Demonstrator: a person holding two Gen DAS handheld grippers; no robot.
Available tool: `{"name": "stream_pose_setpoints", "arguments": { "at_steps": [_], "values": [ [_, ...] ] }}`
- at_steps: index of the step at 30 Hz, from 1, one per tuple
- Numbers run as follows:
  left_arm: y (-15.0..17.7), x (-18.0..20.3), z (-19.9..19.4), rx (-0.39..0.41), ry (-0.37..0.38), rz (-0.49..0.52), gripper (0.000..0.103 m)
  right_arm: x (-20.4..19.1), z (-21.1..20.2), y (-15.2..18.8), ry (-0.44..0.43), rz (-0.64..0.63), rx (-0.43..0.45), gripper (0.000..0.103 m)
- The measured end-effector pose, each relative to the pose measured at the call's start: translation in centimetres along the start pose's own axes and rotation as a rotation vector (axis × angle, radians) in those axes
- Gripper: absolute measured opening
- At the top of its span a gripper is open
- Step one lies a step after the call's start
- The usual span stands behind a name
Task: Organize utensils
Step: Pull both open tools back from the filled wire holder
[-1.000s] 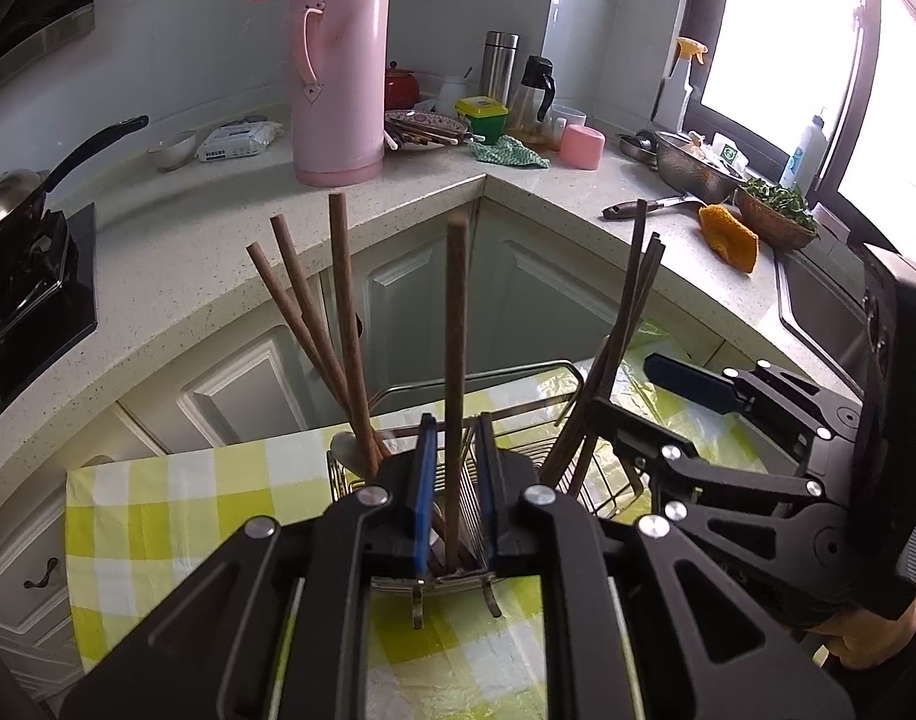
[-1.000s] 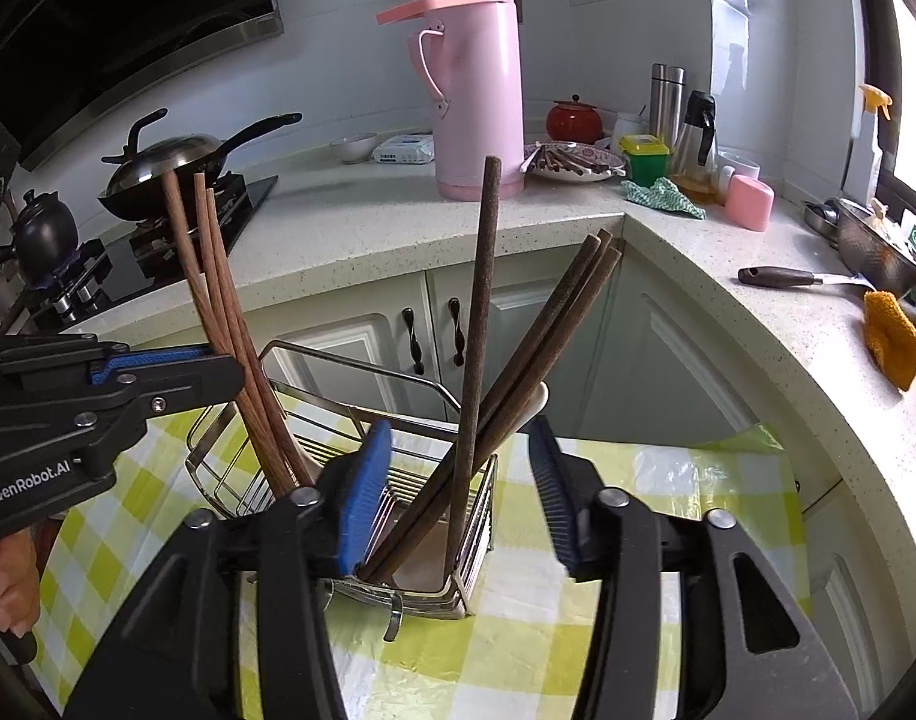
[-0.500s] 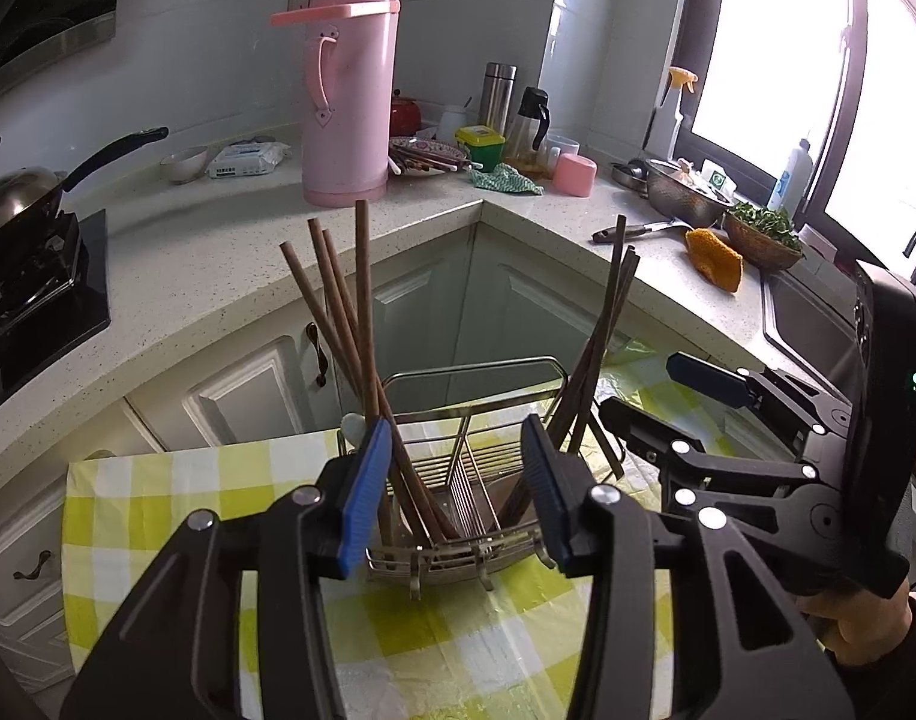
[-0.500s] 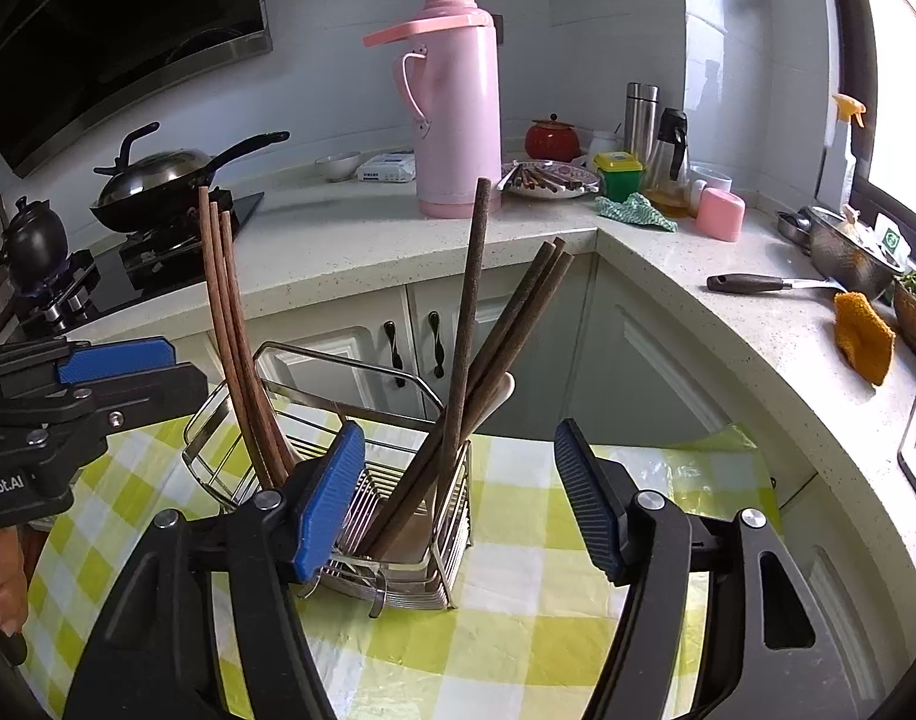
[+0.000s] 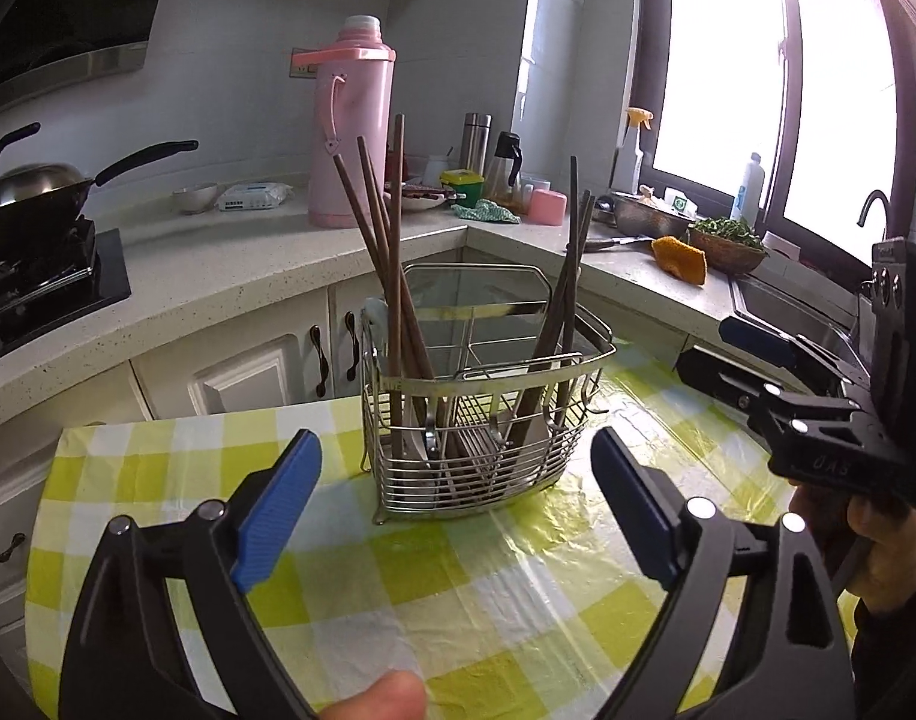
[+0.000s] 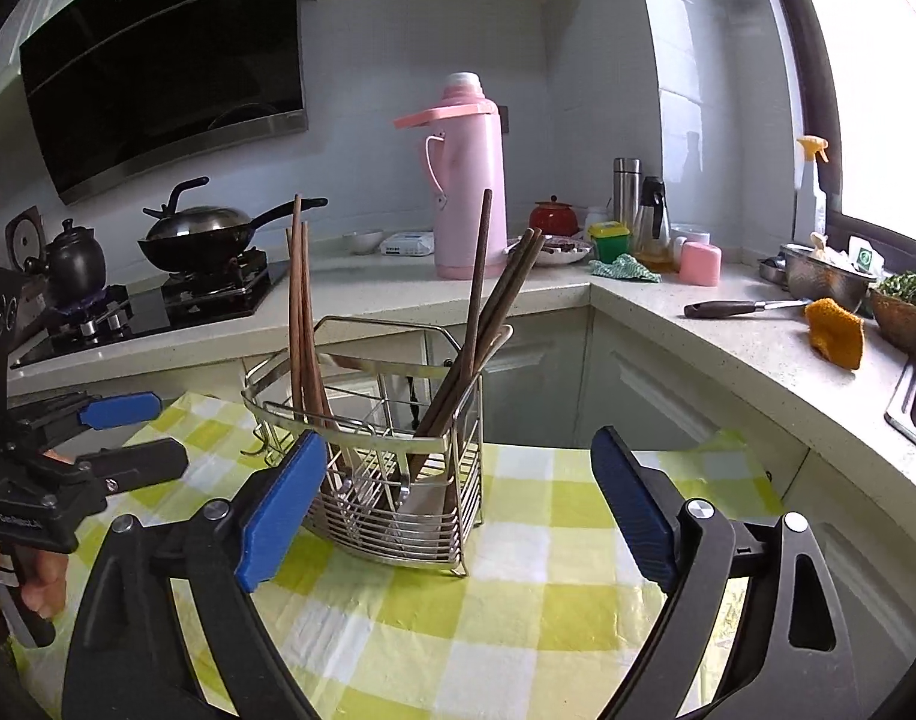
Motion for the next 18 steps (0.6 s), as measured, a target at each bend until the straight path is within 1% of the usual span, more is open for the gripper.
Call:
{"name": "stream_pose_setpoints", "arguments": {
  "at_steps": [1, 3, 6, 7, 10, 12, 18],
  "values": [
    [0.3, -0.1, -0.2, 0.006, -0.008, -0.005, 0.094, -0.1, -0.1, 0.6, 0.005, -0.004, -0.001, 0.084],
    [0.9, -0.2, -0.5, 0.018, -0.016, -0.015, 0.096, -0.1, 0.1, 1.7, -0.011, 0.015, -0.018, 0.084],
    [1.4, 0.1, -0.7, 0.042, -0.026, -0.004, 0.098, -0.1, 0.0, 2.6, -0.022, 0.034, -0.011, 0.084],
    [1.5, 0.2, -0.7, 0.047, -0.027, 0.006, 0.098, -0.3, -0.2, 2.8, -0.032, 0.032, -0.002, 0.084],
    [1.9, 0.6, -0.6, 0.058, -0.041, 0.034, 0.098, -0.6, -0.4, 3.2, -0.025, 0.015, 0.016, 0.084],
    [2.0, 0.7, -0.6, 0.066, -0.032, 0.031, 0.098, -0.8, -0.4, 3.4, -0.031, 0.013, 0.015, 0.084],
    [1.8, 0.4, -0.5, 0.073, -0.039, 0.020, 0.098, -0.4, -0.1, 3.6, -0.028, 0.028, 0.001, 0.084]
  ]
}}
Point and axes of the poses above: each gripper's, at about its wrist camera, not at the fingertips, and z roughly the way its jaws point, x to its right, y to its underside, the point moved 7 cm from there along z, roughly the way its jaws point, and after that the axes turned 14 degrees about y, right-handed, at the moved point
